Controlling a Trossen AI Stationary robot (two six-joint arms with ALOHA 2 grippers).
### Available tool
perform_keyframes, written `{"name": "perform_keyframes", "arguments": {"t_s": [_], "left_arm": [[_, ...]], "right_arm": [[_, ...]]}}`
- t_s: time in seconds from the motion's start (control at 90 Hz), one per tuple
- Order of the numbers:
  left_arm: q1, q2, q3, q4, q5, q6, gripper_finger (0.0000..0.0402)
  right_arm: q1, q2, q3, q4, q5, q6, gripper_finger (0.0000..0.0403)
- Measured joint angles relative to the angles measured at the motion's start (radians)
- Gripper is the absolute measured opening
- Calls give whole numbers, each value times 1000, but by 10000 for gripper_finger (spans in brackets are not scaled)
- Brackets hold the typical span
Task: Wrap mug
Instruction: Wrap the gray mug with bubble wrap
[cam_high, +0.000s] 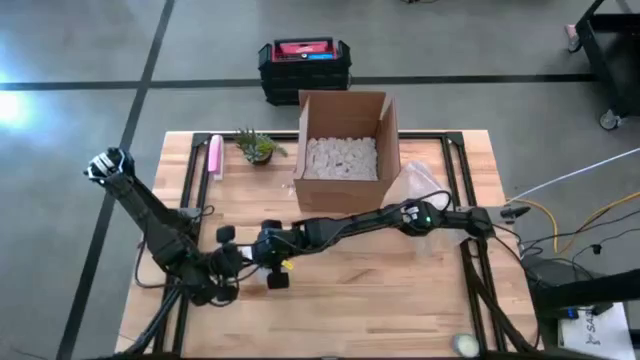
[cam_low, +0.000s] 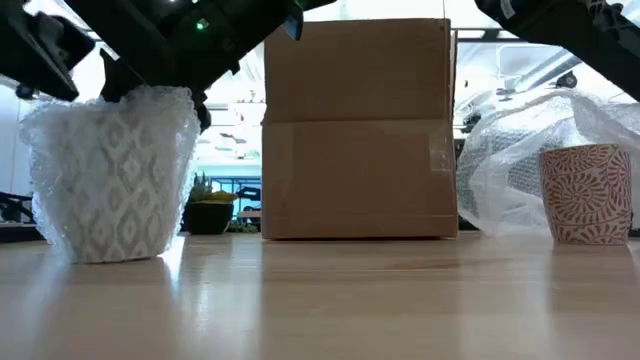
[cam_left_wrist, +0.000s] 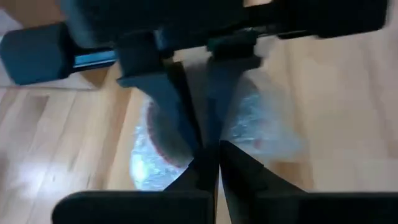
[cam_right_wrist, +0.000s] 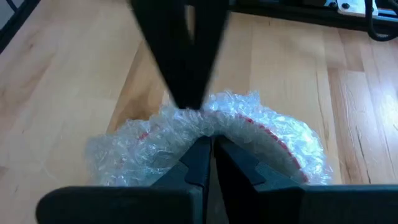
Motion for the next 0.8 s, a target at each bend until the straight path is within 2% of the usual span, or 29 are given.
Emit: {"name": "perform_keyframes", "arguments": {"t_s": [0.189, 0.478, 0.667, 0.8], "left_arm": [[14, 11, -46, 52, 0, -6, 0], [15, 17, -47, 62, -9, -5, 0], [15, 18, -48, 66, -21, 0, 0], [15, 18, -49, 72, -39, 11, 0]], "right_arm": [[0, -27, -3, -23, 2, -28, 14], [0, -97, 9, -113, -2, -48, 14], [-2, -119, 10, -203, -116, 84, 14], [-3, -91, 9, -206, -113, 118, 14]]}}
